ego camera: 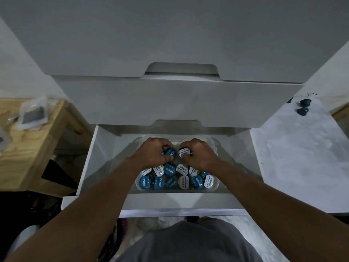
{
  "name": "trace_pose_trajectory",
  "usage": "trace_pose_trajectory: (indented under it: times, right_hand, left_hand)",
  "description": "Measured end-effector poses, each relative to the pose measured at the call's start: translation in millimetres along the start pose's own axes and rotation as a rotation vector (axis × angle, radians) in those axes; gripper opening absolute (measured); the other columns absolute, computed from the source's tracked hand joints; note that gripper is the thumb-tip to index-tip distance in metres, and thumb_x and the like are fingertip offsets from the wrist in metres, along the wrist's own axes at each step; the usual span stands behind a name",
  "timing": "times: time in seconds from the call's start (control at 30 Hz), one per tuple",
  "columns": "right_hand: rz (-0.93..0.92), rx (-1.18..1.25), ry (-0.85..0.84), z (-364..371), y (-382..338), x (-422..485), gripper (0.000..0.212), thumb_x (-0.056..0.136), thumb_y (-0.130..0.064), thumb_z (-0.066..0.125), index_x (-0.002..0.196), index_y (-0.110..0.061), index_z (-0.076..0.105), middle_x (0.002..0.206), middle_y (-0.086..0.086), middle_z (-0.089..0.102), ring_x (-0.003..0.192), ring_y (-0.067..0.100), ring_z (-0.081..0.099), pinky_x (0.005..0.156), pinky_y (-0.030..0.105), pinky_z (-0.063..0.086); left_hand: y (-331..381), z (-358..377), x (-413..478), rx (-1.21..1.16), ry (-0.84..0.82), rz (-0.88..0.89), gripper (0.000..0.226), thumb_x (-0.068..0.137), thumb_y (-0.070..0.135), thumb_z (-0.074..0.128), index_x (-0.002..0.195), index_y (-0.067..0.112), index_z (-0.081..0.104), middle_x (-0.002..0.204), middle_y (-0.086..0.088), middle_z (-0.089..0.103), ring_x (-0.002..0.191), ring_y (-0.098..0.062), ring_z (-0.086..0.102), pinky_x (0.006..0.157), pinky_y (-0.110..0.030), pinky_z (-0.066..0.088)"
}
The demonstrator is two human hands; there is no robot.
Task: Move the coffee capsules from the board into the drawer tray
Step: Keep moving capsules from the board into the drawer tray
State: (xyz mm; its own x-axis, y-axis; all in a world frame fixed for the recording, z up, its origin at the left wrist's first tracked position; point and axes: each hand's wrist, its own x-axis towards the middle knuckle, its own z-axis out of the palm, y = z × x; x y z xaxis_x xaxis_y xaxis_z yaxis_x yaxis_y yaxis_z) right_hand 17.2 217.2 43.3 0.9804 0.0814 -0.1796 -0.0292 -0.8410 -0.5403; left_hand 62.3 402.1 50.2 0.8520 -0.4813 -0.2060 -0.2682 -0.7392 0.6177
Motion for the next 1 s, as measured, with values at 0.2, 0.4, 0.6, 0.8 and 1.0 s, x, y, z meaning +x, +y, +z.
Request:
trace_pose_trajectory:
  times: [0.2,0.4,0.6,0.8,1.0]
  right_hand:
    - [0.002,0.027,-0.012,-5,-2,-3,0.035,0.085,-0.014,0.063,0.119,-0.015,0.063,0.119,0.010,0.063,0.109,0.025,0.058,0.095,0.031,0.046]
    - [0.034,0.052,-0.071,-5,-5,-4,0.038,0.083,-0.018,0.068,0.120,-0.017,0.063,0.120,0.006,0.065,0.106,0.021,0.061,0.089,0.025,0.046]
    - [0.038,0.029,-0.083,-3,-6,-4,0.038,0.083,-0.024,0.068,0.120,-0.019,0.063,0.117,0.005,0.067,0.099,0.018,0.062,0.084,0.022,0.046]
    - [0.049,0.026,-0.070,-4,-10,-6,0.043,0.083,-0.023,0.067,0.125,-0.017,0.059,0.122,0.007,0.064,0.109,0.019,0.060,0.090,0.025,0.047]
    - [0.055,-0.121,0.030,-25,-23,-20,0.039,0.090,-0.027,0.060,0.128,-0.019,0.054,0.128,0.003,0.057,0.115,0.021,0.055,0.088,0.027,0.042]
  left_hand:
    - [-1,3,2,0.019,-0.011,0.017,0.036,0.074,0.024,0.076,0.109,0.022,0.067,0.102,0.001,0.069,0.090,-0.008,0.060,0.083,-0.020,0.047]
    - [0,1,1,0.041,-0.043,0.015,0.037,0.073,0.025,0.077,0.109,0.020,0.067,0.102,0.002,0.069,0.091,-0.008,0.061,0.082,-0.019,0.047]
    - [-2,0,1,0.074,-0.082,0.021,0.036,0.074,0.027,0.077,0.109,0.021,0.067,0.102,0.002,0.068,0.093,-0.011,0.061,0.086,-0.026,0.050]
    - [-3,-1,-1,0.089,-0.071,0.025,0.044,0.075,0.026,0.075,0.117,0.020,0.063,0.116,0.000,0.066,0.103,-0.013,0.059,0.091,-0.023,0.045]
    - [8,-13,-9,0.181,0.030,0.079,0.044,0.078,0.029,0.069,0.120,0.020,0.061,0.117,-0.005,0.062,0.103,-0.020,0.058,0.087,-0.032,0.048]
